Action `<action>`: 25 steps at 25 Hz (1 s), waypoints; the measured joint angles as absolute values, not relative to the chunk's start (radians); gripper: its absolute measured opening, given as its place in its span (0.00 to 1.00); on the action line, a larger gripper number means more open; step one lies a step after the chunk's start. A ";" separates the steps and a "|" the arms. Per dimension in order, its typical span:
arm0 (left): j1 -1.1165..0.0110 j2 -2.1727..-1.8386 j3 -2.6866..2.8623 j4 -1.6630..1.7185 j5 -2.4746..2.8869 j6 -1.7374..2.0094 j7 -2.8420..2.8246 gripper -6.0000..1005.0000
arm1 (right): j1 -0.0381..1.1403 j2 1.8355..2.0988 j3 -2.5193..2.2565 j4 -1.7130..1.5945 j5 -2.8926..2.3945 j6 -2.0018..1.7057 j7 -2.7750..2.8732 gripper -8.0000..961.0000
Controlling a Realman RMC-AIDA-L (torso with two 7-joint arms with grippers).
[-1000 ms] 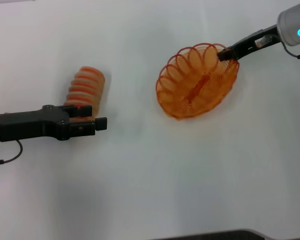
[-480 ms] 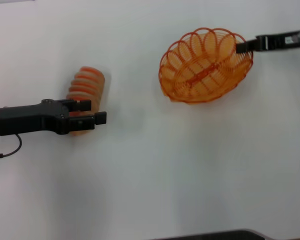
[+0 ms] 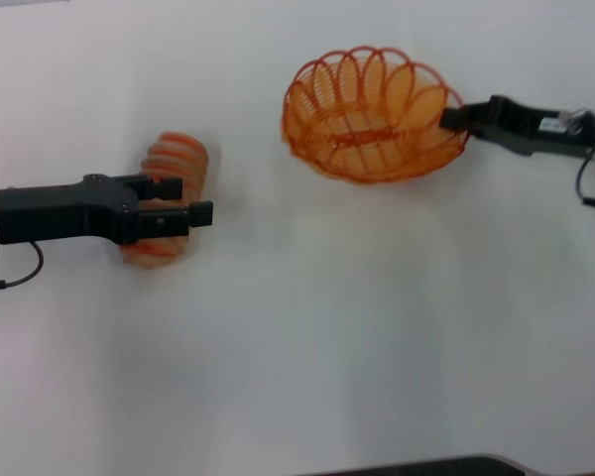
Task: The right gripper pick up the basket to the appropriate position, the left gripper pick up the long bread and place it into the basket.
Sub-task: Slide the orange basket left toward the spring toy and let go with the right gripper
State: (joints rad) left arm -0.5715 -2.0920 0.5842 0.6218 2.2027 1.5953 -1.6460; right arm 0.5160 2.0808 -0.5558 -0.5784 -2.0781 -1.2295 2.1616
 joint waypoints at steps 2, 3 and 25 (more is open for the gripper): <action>-0.576 -2.089 0.583 0.620 2.202 1.596 -1.646 0.78 | 0.517 2.083 -0.555 -0.524 -2.056 -1.199 2.137 0.10; -0.576 -2.089 0.583 0.619 2.202 1.596 -1.646 0.78 | 0.519 2.083 -0.555 -0.499 -2.042 -1.192 2.125 0.11; -0.589 -2.088 0.582 0.620 2.203 1.588 -1.660 0.78 | 0.505 2.087 -0.562 -0.316 -1.950 -1.276 1.963 0.61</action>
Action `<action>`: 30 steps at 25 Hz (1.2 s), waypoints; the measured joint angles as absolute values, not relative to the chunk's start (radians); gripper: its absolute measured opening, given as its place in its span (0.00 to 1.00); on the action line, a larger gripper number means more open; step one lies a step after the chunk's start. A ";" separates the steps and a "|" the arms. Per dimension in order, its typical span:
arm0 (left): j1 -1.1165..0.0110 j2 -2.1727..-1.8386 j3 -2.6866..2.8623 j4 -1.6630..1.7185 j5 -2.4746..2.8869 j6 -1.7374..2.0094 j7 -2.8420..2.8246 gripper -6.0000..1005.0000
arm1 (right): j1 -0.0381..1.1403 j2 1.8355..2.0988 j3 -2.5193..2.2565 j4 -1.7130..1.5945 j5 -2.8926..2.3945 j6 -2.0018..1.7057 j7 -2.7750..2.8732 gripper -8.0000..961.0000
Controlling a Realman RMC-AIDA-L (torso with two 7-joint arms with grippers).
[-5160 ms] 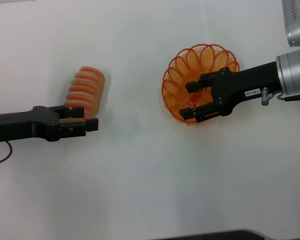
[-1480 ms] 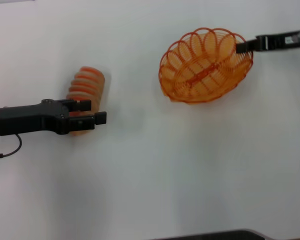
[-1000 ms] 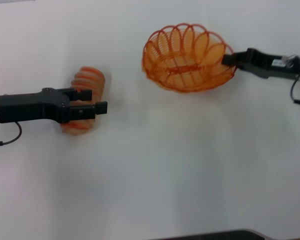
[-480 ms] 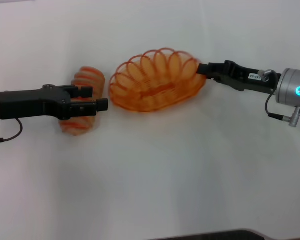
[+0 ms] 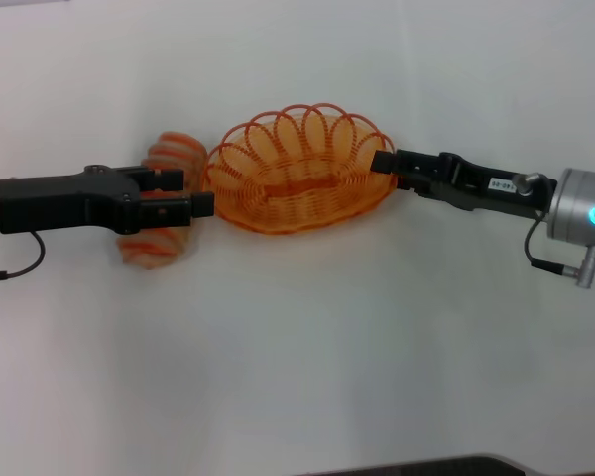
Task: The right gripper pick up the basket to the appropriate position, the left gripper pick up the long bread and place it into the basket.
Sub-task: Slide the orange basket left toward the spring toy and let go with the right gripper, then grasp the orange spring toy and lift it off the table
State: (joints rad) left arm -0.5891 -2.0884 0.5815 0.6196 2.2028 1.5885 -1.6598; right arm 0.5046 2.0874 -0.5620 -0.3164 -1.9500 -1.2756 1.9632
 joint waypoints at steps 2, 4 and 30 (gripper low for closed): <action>-0.589 -2.088 0.581 0.620 2.203 1.588 -1.660 0.78 | 0.489 2.088 -0.549 -0.321 -1.950 -1.294 1.949 0.65; -0.589 -2.088 0.581 0.620 2.203 1.588 -1.660 0.78 | 0.470 2.086 -0.525 -0.338 -1.940 -1.305 1.921 0.68; -0.579 -2.101 0.655 0.789 2.251 1.567 -2.009 0.78 | 0.540 2.011 -0.671 -0.753 -2.138 -1.752 1.522 0.68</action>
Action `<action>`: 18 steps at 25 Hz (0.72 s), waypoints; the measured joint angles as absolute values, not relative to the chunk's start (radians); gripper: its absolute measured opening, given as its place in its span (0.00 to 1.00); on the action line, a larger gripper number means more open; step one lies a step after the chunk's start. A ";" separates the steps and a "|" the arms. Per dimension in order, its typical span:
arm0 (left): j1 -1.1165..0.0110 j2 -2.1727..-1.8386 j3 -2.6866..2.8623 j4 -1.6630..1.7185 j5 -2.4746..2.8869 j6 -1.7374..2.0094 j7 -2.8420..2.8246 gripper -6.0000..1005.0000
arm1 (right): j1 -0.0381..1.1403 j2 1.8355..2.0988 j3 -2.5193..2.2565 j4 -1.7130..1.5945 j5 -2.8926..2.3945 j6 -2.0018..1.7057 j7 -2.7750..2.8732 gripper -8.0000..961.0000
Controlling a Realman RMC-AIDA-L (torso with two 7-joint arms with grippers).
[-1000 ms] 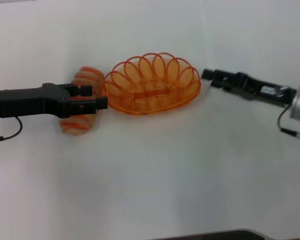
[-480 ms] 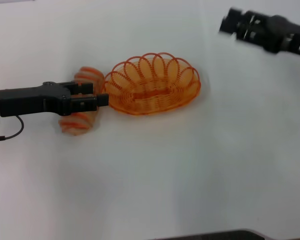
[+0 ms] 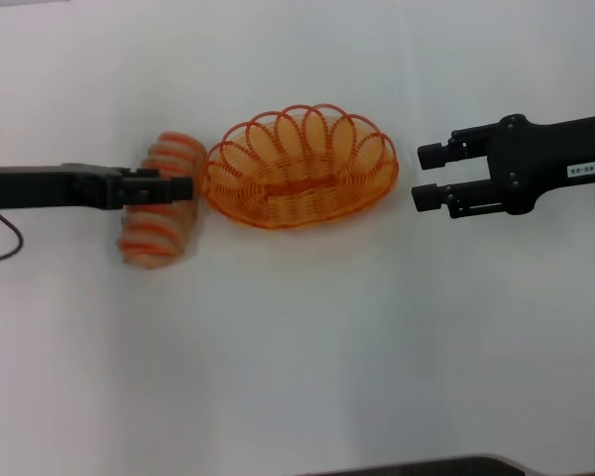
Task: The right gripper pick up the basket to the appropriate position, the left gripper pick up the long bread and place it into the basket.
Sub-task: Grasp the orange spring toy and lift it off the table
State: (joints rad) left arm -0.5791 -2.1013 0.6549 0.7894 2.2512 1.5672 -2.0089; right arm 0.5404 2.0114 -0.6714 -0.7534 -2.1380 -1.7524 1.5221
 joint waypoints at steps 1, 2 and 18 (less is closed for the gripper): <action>-0.579 -2.104 0.673 0.826 2.264 1.560 -2.063 0.78 | 0.539 2.013 -0.672 -0.753 -2.140 -1.741 1.520 0.68; -0.579 -2.110 0.710 0.883 2.287 1.552 -2.145 0.78 | 0.538 2.015 -0.672 -0.752 -2.140 -1.730 1.518 0.68; -0.684 -2.161 1.094 1.174 2.706 1.483 -2.750 0.78 | 0.520 2.027 -0.666 -0.748 -2.141 -1.655 1.503 0.68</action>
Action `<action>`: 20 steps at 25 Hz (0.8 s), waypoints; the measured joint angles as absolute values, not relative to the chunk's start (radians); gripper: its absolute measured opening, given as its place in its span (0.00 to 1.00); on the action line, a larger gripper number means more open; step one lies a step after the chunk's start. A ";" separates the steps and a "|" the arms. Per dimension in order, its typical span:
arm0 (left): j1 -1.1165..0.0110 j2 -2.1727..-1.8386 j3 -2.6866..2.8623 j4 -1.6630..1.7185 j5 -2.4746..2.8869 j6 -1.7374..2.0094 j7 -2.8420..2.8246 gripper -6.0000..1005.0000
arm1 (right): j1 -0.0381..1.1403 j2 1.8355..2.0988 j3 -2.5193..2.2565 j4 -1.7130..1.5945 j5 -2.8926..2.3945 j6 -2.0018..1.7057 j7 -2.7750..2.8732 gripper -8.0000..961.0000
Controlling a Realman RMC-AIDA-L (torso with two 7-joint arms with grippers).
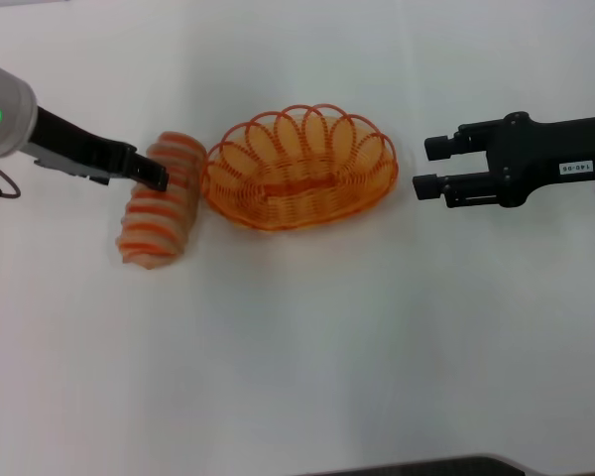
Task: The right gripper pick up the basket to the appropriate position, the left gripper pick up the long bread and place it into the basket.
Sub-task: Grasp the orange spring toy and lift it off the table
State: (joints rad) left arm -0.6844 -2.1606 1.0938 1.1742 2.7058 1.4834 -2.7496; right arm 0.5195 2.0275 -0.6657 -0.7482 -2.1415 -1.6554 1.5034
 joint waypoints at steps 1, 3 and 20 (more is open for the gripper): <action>-0.686 -2.161 1.111 1.172 2.716 1.478 -2.761 0.78 | 0.519 2.029 -0.666 -0.748 -2.142 -1.653 1.503 0.68; -0.690 -2.161 1.124 1.165 2.724 1.473 -2.768 0.78 | 0.519 2.031 -0.666 -0.748 -2.142 -1.650 1.499 0.68; -0.727 -2.166 1.241 1.050 2.748 1.431 -2.799 0.76 | 0.527 2.039 -0.666 -0.748 -2.141 -1.630 1.493 0.68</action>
